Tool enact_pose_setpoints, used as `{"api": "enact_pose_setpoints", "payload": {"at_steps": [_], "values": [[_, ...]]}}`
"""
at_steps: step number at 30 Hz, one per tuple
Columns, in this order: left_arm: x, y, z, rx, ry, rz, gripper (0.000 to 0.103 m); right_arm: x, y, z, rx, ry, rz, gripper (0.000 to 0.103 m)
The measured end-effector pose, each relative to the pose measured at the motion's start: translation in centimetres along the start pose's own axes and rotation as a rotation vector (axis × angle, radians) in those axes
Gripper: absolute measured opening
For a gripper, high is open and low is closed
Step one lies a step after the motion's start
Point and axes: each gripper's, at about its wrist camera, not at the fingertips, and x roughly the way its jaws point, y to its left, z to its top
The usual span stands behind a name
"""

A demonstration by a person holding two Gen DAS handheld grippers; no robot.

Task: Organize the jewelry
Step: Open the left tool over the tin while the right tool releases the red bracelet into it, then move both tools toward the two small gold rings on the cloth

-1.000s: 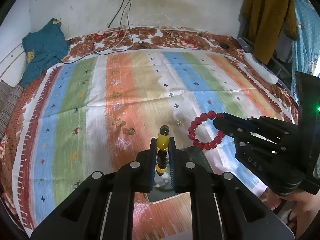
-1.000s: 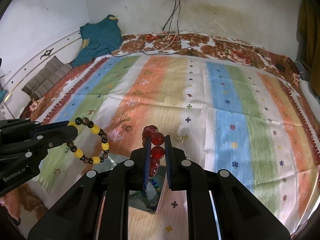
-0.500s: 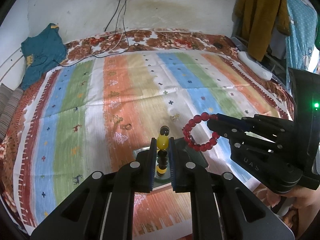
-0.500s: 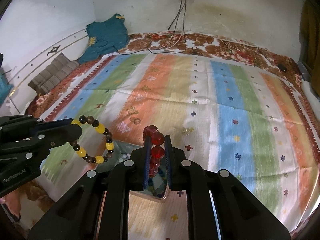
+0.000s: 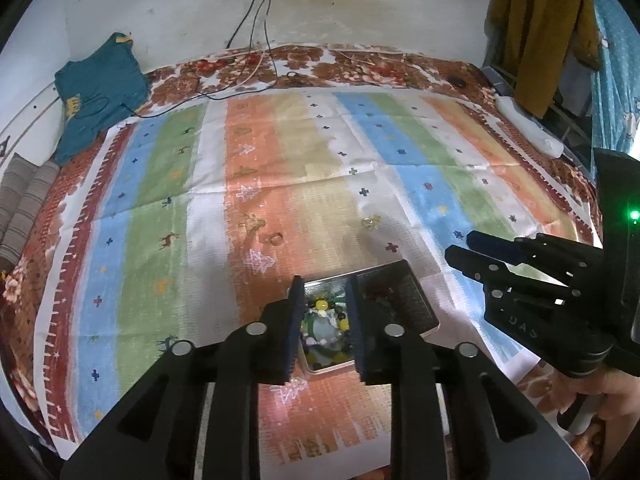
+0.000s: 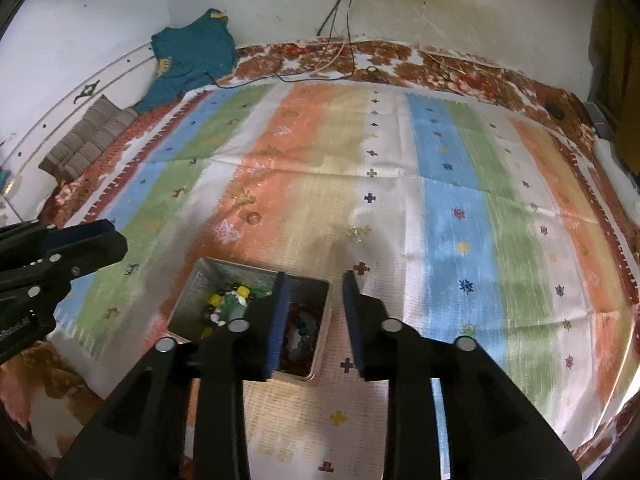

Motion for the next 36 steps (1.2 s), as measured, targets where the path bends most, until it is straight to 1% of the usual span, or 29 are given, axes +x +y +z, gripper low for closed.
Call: {"api": "enact_pose_setpoints", "payload": {"at_steps": [3,5,7,9,11,13,18,19,23,25,28,31,36], "values": [[0.4,0.3,0.1,-0.004,0.009,0.008,0.028,0.3,-0.2,0.1,0.004,0.011,-0.001,0.032],[0.7,0.6,0.1,-0.012,0.016,0.019,0.032,0.6,-0.3,0.1,0.009,0.019,-0.007,0.038],[1.0,1.0,0.2,-0.020,0.022,0.029,0.034,0.8,-0.5,0.3,0.013,0.023,-0.013,0.040],[1.2,1.3,0.3,-0.028,0.024,0.038,0.038,1.0,-0.8,0.4,0.020,0.026,-0.018,0.041],[1.6,1.8,0.5,-0.043,0.029,0.051,0.045,1.4,-1.0,0.6,0.030,0.030,-0.025,0.044],[2.0,2.2,0.6,-0.056,0.038,0.061,0.045,1.7,-1.3,0.8,0.038,0.036,-0.033,0.045],[2.8,2.6,1.3,-0.072,0.048,0.075,0.051,2.5,-1.5,1.3,0.046,0.049,-0.049,0.047],[3.0,2.6,1.4,-0.071,0.049,0.077,0.054,2.6,-1.6,1.5,0.041,0.051,-0.055,0.048],[3.8,2.6,2.0,-0.073,0.054,0.088,0.059,2.8,-1.7,2.0,0.025,0.048,-0.059,0.052],[4.4,2.9,2.1,-0.082,0.066,0.104,0.059,3.2,-1.9,2.2,0.033,0.058,-0.059,0.053],[5.1,3.1,2.4,-0.088,0.081,0.116,0.060,4.0,-1.8,2.6,0.020,0.074,-0.061,0.056],[5.5,3.2,2.8,-0.076,0.084,0.127,0.061,4.8,-1.9,3.1,0.007,0.081,-0.082,0.056],[6.4,3.4,3.5,-0.069,0.093,0.140,0.063,5.7,-2.4,3.7,0.018,0.095,-0.084,0.058]]}}
